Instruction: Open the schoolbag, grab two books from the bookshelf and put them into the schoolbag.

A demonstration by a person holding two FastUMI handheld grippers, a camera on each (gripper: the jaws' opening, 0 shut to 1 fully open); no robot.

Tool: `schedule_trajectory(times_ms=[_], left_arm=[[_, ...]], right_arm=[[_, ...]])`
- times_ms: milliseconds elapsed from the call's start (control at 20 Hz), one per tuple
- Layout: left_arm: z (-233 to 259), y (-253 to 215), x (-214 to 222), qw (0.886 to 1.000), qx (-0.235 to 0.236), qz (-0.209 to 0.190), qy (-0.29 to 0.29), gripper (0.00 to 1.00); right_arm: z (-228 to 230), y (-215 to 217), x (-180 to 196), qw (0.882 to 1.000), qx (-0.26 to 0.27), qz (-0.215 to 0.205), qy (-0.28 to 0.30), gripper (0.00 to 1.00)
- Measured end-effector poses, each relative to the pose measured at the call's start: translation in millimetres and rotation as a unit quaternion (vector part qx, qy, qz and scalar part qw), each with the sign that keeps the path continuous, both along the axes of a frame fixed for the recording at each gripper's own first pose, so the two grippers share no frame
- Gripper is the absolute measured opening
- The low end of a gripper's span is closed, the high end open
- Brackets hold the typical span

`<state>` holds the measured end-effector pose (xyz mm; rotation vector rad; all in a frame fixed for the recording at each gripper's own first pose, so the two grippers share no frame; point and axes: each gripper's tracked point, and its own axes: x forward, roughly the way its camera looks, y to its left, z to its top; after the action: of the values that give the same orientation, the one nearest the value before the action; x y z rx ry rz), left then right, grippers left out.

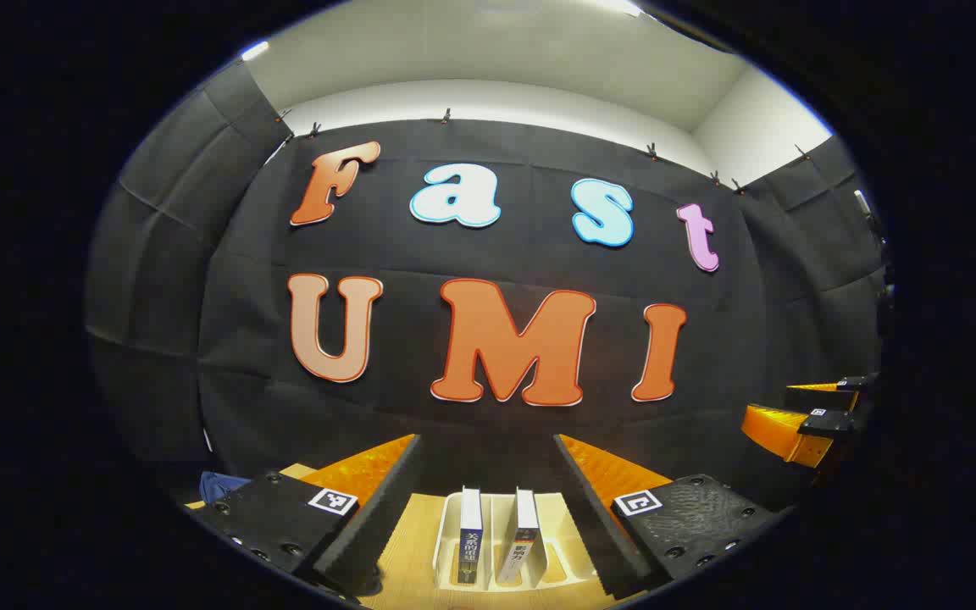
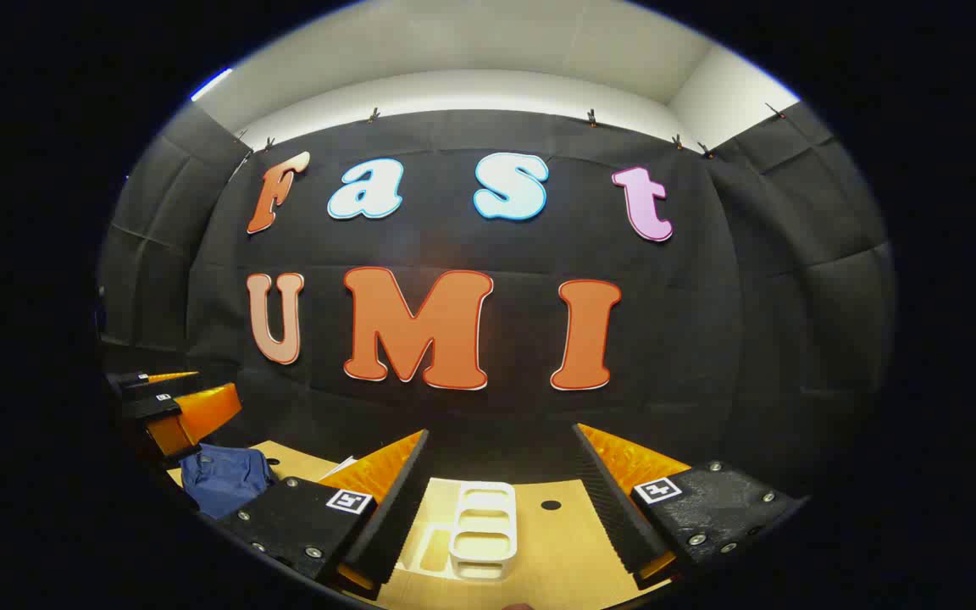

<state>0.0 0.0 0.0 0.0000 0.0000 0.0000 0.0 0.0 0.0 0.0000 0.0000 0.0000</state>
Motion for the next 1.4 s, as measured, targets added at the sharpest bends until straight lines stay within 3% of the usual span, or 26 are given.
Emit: schedule_trajectory(times_ms=[250, 450, 800, 950, 1400], left_arm=[[1, 2, 11, 1.000, 0.025, -0.009, -0.009, 0.94], [-6, 17, 25, 1.000, 0.015, -0.028, -0.003, 0.94], [-25, 35, 35, 0.999, -0.002, -0.040, 0.024, 0.94], [-19, 28, 28, 0.998, -0.028, -0.058, 0.016, 0.94], [-18, 50, 20, 1.000, -0.005, -0.016, 0.008, 0.94]], right_arm=[[-3, 15, 9, 1.000, 0.007, -0.012, -0.004, 0.96], [-8, 37, 21, 0.999, 0.011, -0.038, -0.001, 0.96], [-18, 62, 25, 0.999, 0.005, -0.042, 0.019, 0.96], [-19, 73, 24, 0.999, 0.014, -0.022, 0.021, 0.96], [-22, 82, 24, 0.999, 0.017, 0.005, 0.031, 0.96]])
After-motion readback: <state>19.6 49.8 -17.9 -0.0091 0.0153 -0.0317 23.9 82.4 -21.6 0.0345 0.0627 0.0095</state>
